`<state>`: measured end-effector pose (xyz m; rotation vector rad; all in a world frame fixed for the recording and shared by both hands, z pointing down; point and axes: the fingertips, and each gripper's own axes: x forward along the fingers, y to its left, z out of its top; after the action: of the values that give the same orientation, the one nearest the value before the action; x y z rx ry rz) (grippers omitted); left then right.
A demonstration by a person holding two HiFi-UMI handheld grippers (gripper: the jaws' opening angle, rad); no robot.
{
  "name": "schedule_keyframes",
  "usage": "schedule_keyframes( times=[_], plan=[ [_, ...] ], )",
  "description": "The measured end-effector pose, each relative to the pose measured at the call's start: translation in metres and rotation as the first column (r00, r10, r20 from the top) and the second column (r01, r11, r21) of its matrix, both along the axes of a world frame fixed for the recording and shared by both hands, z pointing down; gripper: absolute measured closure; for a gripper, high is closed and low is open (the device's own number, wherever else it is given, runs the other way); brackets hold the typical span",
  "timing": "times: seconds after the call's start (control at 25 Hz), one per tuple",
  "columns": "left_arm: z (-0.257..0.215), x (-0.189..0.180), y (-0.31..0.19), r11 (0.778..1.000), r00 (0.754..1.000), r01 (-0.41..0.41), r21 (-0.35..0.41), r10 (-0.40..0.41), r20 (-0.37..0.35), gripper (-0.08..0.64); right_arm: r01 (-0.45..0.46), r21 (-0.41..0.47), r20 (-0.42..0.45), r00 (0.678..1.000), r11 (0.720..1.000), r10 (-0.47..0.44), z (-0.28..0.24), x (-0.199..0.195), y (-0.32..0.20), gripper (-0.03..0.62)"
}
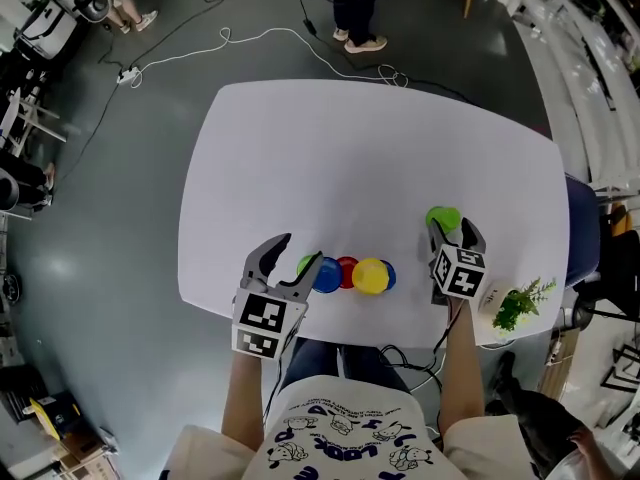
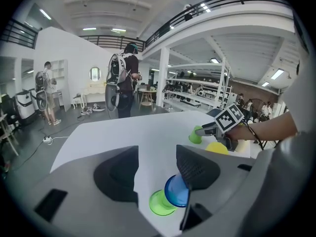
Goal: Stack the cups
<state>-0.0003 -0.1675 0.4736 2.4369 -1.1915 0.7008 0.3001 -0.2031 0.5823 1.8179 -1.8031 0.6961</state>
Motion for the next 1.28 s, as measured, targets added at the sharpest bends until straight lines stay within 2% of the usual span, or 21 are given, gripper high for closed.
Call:
schedule_keyframes(
  times=[0.12,0.2,0.56,0.88,1.16,1.28],
  plan=[
    [0.001,0.000,-0.003,1.000,1.000,0.005,-0.003,-0.005,0.000,0.310,-0.010,-0.011,-0.006,1.000,1.000,0.010,0.006,0.004,-0.003,0.299],
    [0.001,0.000,-0.005,1.000,1.000,0.010,-0.007,-0.010,0.001,0.315,-0.014,-0.012,-0.015,1.000,1.000,0.014,0.008,0.005,-0.004,0.353],
    [0.001,0.000,-0.008,1.000,1.000,0.028,-0.006,-0.028,-0.010,0.331,0.020,0.056,0.000,1.000,0.998,-0.020,-0.022,-0.010,-0.005,0.354],
    [-0.005,-0.007,0.001,0.999,0.999,0.050,0.004,-0.050,-0.015,0.362,0.165,0.109,-0.017,0.986,0.980,-0.164,-0.080,-0.061,0.014,0.354],
    [-0.014,-0.021,0.014,0.996,0.996,0.090,-0.008,-0.090,-0.007,0.433,0.242,0.170,0.008,0.969,0.955,-0.247,-0.130,-0.105,0.040,0.354],
    [-0.019,-0.024,0.018,0.993,0.993,0.120,0.016,-0.120,-0.024,0.509,0.272,0.187,0.027,0.959,0.944,-0.281,-0.147,-0.118,0.051,0.354]
  ],
)
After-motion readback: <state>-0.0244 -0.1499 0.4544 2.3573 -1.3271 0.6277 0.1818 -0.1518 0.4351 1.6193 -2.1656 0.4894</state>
